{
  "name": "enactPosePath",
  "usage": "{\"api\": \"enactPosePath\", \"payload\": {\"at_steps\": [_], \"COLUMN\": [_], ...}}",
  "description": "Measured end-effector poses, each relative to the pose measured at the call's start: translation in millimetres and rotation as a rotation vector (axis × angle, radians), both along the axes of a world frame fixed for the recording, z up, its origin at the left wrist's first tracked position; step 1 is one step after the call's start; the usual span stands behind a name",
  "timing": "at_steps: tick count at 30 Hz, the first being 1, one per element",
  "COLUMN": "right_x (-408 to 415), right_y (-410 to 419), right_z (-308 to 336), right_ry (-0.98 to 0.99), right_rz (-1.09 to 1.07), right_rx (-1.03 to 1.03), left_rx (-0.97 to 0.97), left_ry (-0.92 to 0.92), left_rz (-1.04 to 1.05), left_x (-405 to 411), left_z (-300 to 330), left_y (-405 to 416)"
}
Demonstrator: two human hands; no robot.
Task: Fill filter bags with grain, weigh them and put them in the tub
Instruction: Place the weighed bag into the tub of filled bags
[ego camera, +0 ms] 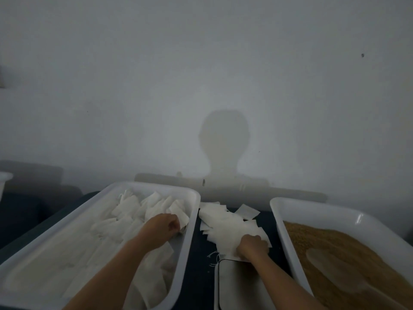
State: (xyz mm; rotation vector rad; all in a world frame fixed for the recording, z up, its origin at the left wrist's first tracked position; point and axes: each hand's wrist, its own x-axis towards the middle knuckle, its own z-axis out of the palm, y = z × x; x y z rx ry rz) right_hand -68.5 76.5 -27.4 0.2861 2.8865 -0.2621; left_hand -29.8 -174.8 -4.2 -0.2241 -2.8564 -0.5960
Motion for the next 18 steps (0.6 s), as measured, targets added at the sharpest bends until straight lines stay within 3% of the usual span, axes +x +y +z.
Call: {"api": "enactPosePath", "payload": {"at_steps": [6, 11, 15, 18], "right_x": [0.2, -3.0, -1.5, 1.8], "right_y": [3.8, 19.0, 29.4, 37.9], "right_z": [3.6, 26.9, 44.7, 59.3], "right_ry": [0.054, 0.267, 0.383, 0.36], "right_rz": [0.0, 0.12, 0.245, 0.21], "right_rx": [-0.088, -0.203, -0.47, -0.733], "left_rx": [0.047, 0.083, 0.103, 0.119], "left_ry": [0.002, 0.056, 0.106, 0.13], "left_rz": [0.029, 0.059, 0.081, 0.071], "left_x": [3.1, 3.1, 3.6, 5.0], "left_z": [1.6, 3.9, 13.1, 21.6], "left_y": [-2.7, 0.3, 9.6, 19.2]}}
